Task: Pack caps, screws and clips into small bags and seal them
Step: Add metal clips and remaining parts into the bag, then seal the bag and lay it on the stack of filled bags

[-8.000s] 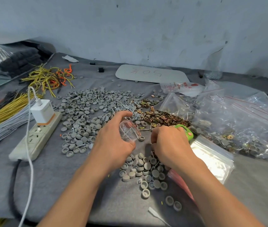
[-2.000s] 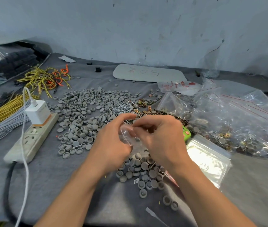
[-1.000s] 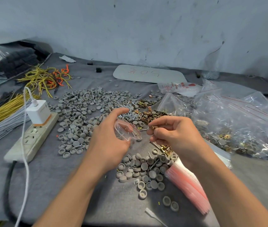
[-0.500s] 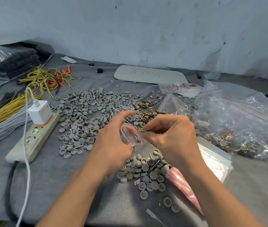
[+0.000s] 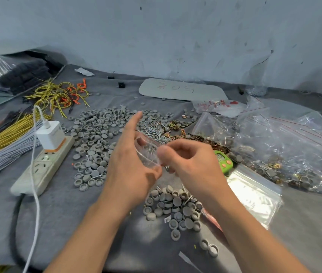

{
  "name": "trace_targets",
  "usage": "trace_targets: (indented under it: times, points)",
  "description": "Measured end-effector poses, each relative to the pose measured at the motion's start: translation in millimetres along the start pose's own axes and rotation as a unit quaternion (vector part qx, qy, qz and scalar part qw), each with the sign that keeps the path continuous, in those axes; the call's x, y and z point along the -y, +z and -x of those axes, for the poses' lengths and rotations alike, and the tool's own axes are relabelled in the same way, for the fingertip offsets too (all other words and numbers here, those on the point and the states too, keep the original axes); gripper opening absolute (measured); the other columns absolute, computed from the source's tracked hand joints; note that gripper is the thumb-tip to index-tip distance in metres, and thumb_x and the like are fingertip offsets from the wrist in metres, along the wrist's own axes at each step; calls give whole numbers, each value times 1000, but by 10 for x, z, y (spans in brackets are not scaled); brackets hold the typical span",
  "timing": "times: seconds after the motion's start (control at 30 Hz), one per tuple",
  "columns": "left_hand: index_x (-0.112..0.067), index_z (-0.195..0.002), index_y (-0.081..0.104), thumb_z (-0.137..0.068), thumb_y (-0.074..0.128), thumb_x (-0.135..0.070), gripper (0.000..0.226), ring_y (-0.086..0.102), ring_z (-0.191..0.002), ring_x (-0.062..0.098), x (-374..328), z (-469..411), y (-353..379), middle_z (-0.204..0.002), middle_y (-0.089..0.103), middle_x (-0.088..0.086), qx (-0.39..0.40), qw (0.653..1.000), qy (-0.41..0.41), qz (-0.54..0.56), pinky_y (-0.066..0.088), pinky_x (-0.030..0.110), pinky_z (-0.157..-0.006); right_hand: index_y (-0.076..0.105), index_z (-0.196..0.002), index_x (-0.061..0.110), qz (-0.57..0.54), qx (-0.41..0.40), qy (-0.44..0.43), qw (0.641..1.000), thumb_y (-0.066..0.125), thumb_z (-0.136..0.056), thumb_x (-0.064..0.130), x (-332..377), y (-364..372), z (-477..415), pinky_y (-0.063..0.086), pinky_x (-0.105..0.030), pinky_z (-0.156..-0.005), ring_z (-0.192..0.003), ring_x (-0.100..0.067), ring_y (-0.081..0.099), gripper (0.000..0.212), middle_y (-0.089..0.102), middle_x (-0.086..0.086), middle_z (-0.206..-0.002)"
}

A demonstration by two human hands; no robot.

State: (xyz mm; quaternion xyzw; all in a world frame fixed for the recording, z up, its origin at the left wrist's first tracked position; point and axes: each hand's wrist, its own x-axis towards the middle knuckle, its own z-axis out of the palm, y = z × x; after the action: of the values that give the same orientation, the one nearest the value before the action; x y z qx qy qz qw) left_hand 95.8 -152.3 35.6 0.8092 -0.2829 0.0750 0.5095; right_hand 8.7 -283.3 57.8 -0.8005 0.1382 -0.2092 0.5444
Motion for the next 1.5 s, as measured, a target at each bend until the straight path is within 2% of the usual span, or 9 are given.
trace_targets:
  times: [0.13,0.23,0.33,0.43,0.67,0.87,1.27,1.4,1.5]
  points:
    - [-63,-152,6,-62,94,-25,132,52,-110,1,-39,8,25,-122,44,-23,22,999,5,-38,45,29,-93,72,-108,35,35,17,12,999,81,-78,30,-52,92,-14,59,-31,-72,-74,-5,73,32,78,14,-82]
    - [-65,-151,9,-52,97,-24,138,55,-105,-3,-57,7,15,-118,45,-29,47,999,-9,-23,47,23,-83,76,-106,33,23,-30,24,999,79,-86,11,-86,6,-67,56,-22,-66,-75,-3,74,30,78,16,-81]
    - [-58,-152,23,-57,97,-17,128,60,-100,-4,17,-36,-71,-116,55,-25,41,996,-47,68,46,11,-82,76,-103,32,-10,-47,29,998,81,-86,10,-115,-63,-85,50,-16,-58,-67,-4,72,28,78,14,-79]
    - [-41,-150,42,-72,87,-1,99,68,-100,9,69,-77,-150,-109,72,-9,44,971,-115,207,55,24,-83,77,-105,31,-25,-69,25,997,80,-87,10,-134,-77,-81,52,-15,-63,-70,-4,73,28,78,13,-80]
    - [-18,-91,78,-64,80,-4,31,68,-71,9,95,-146,-230,-78,74,3,-27,911,-138,388,53,14,-64,75,-112,32,-78,-123,-9,989,79,-86,9,-93,-111,-93,63,-29,-75,-79,-12,76,34,79,9,-86]
    - [-15,-85,78,-60,79,-11,25,69,-68,7,45,-131,-236,-75,76,1,-29,916,-143,374,53,14,-63,81,-83,23,-56,-39,87,994,81,-86,20,-123,-34,-106,54,-30,-70,-65,-5,64,5,77,2,-76]
    - [-19,-93,78,-76,68,19,43,68,-64,9,-40,-147,-230,-61,69,-3,-149,883,-177,408,55,16,-67,80,-70,4,-227,-51,94,968,76,-87,2,-24,-3,-123,51,-19,-57,-63,-15,61,18,71,-12,-69]
    - [-20,-100,79,-79,74,9,36,68,-67,6,8,-160,-214,-67,71,-3,-111,892,-190,394,53,13,-65,81,-69,9,-243,-52,89,964,75,-88,2,-9,19,-131,54,-21,-60,-64,-17,60,21,71,-11,-71]
    - [-17,-83,81,-69,83,-9,17,70,-64,11,49,-166,-232,-78,78,5,-72,899,-234,363,55,17,-59,81,-71,9,-240,-50,96,965,77,-88,3,-25,19,-144,54,-20,-61,-63,-16,61,19,71,-10,-70]
